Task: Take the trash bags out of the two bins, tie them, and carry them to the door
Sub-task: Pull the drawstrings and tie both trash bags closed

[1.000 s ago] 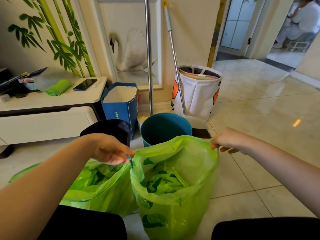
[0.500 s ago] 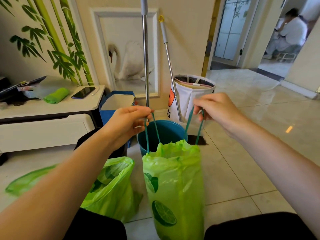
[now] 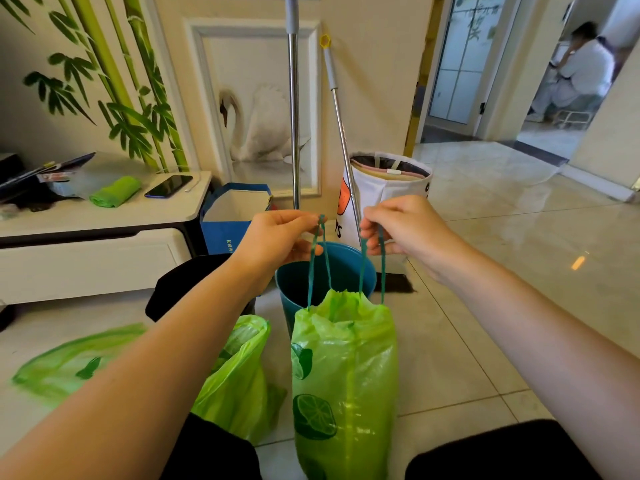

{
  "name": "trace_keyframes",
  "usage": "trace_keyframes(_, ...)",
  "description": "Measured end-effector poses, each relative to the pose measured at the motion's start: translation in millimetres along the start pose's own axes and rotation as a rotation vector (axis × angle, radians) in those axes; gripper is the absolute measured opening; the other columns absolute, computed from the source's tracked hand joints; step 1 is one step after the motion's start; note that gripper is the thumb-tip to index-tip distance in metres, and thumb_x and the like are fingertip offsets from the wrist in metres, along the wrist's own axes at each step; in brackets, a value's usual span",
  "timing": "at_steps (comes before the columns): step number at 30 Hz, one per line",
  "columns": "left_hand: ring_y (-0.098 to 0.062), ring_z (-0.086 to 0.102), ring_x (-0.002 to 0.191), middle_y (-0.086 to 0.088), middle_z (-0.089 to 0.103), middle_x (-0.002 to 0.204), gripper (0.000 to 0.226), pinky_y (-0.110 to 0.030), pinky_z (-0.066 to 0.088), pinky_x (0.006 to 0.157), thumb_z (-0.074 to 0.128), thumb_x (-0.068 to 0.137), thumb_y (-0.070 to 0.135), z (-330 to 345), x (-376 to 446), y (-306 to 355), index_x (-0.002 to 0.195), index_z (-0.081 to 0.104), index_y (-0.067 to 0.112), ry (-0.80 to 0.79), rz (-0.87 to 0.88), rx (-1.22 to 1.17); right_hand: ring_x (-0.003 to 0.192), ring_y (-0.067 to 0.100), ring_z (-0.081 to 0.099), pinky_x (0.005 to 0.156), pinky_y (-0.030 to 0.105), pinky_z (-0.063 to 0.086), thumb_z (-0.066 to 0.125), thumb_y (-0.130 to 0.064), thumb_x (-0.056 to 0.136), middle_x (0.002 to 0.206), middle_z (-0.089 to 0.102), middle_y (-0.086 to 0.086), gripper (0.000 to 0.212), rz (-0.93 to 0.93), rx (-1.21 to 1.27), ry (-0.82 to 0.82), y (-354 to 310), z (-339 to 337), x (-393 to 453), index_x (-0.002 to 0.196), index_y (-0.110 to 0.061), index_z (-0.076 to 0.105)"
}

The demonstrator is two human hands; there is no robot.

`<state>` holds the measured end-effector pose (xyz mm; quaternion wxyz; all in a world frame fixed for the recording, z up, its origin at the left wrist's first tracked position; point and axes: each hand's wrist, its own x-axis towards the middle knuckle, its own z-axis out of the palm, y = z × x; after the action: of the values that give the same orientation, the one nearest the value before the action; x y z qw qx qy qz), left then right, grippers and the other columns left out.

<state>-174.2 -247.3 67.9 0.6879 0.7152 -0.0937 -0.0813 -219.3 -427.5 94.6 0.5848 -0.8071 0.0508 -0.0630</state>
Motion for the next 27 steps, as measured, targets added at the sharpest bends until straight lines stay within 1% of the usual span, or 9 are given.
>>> trace_keyframes(4, -0.013, 0.07, 0.057, -0.005, 0.069, 0.075, 0.02, -0.022, 0.058, 0.057, 0.058, 0.092, 0.007, 8, -4, 1, 0.108, 0.069, 0.01, -0.024, 0.067, 0.09, 0.068, 0.017, 0.064, 0.067, 0.026, 0.059, 0.053, -0.013, 0.092, 0.081, 0.067, 0.015, 0.023, 0.019, -0.005, -0.039, 3, 7, 3, 0.092, 0.005, 0.069)
trace_keyframes(8, -0.013, 0.071, 0.064, -0.007, 0.072, 0.079, 0.023, -0.026, 0.061, 0.063, 0.06, 0.091, 0.006, 11, -4, -1, 0.111, 0.069, 0.011, -0.069, 0.1, 0.163, 0.085, 0.017, 0.07, 0.074, 0.027, 0.059, 0.057, -0.022, 0.09, 0.094, 0.074, 0.007, 0.02, 0.07, -0.167, -0.15, 6, 15, 7, 0.093, -0.009, 0.073)
trace_keyframes(13, -0.015, 0.074, 0.075, -0.011, 0.072, 0.091, 0.02, -0.029, 0.061, 0.063, 0.065, 0.088, 0.01, 13, -2, -4, 0.107, 0.07, 0.006, -0.091, 0.183, 0.24, 0.089, 0.016, 0.07, 0.067, 0.025, 0.053, 0.065, -0.024, 0.087, 0.098, 0.073, 0.005, 0.014, 0.192, -0.016, -0.129, 7, 26, 13, 0.095, -0.013, 0.071)
trace_keyframes(16, -0.019, 0.074, 0.078, -0.013, 0.065, 0.091, 0.02, -0.033, 0.062, 0.066, 0.072, 0.082, 0.012, 14, 6, -10, 0.097, 0.065, 0.0, -0.035, 0.168, 0.205, 0.095, 0.017, 0.067, 0.076, 0.029, 0.052, 0.071, -0.028, 0.081, 0.099, 0.073, 0.004, 0.014, 0.225, 0.043, -0.072, 14, 25, 16, 0.09, -0.017, 0.072)
trace_keyframes(19, -0.026, 0.069, 0.095, -0.018, 0.064, 0.101, 0.032, -0.037, 0.06, 0.08, 0.076, 0.078, 0.02, 8, 14, -26, 0.104, 0.062, 0.007, -0.064, 0.057, 0.268, 0.086, 0.016, 0.066, 0.071, 0.027, 0.053, 0.074, -0.022, 0.077, 0.095, 0.073, 0.006, 0.015, 0.218, 0.059, 0.013, 14, 21, 17, 0.089, -0.013, 0.074)
trace_keyframes(21, -0.022, 0.063, 0.109, -0.008, 0.066, 0.114, 0.049, -0.039, 0.051, 0.098, 0.077, 0.076, 0.03, 0, 16, -40, 0.119, 0.058, 0.016, -0.194, -0.016, 0.428, 0.077, 0.015, 0.063, 0.065, 0.023, 0.053, 0.07, -0.016, 0.079, 0.089, 0.072, 0.006, 0.01, 0.218, 0.13, 0.001, 9, 18, 18, 0.085, -0.009, 0.074)
trace_keyframes(23, -0.014, 0.046, 0.131, 0.003, 0.053, 0.137, 0.08, -0.034, 0.035, 0.111, 0.077, 0.074, 0.038, -6, 15, -54, 0.142, 0.038, 0.023, -0.376, -0.085, 0.533, 0.078, 0.019, 0.064, 0.071, 0.027, 0.056, 0.066, -0.013, 0.082, 0.087, 0.072, 0.006, 0.009, 0.224, 0.199, -0.06, 6, 17, 17, 0.083, -0.007, 0.073)
trace_keyframes(25, -0.005, 0.026, 0.138, 0.01, 0.034, 0.151, 0.102, -0.026, 0.023, 0.111, 0.078, 0.074, 0.038, -2, 9, -67, 0.152, 0.013, 0.028, -0.536, -0.097, 0.587, 0.083, 0.023, 0.07, 0.08, 0.034, 0.056, 0.061, -0.013, 0.085, 0.092, 0.074, 0.009, 0.013, 0.231, 0.217, -0.12, 5, 18, 15, 0.09, -0.006, 0.071)
trace_keyframes(27, 0.0, 0.02, 0.137, 0.014, 0.025, 0.151, 0.11, -0.022, 0.018, 0.111, 0.08, 0.072, 0.036, 11, 6, -78, 0.152, 0.005, 0.029, -0.601, -0.05, 0.632, 0.086, 0.025, 0.074, 0.081, 0.037, 0.057, 0.055, -0.015, 0.089, 0.092, 0.076, 0.01, 0.015, 0.243, 0.25, -0.156, 4, 19, 12, 0.093, -0.007, 0.068)
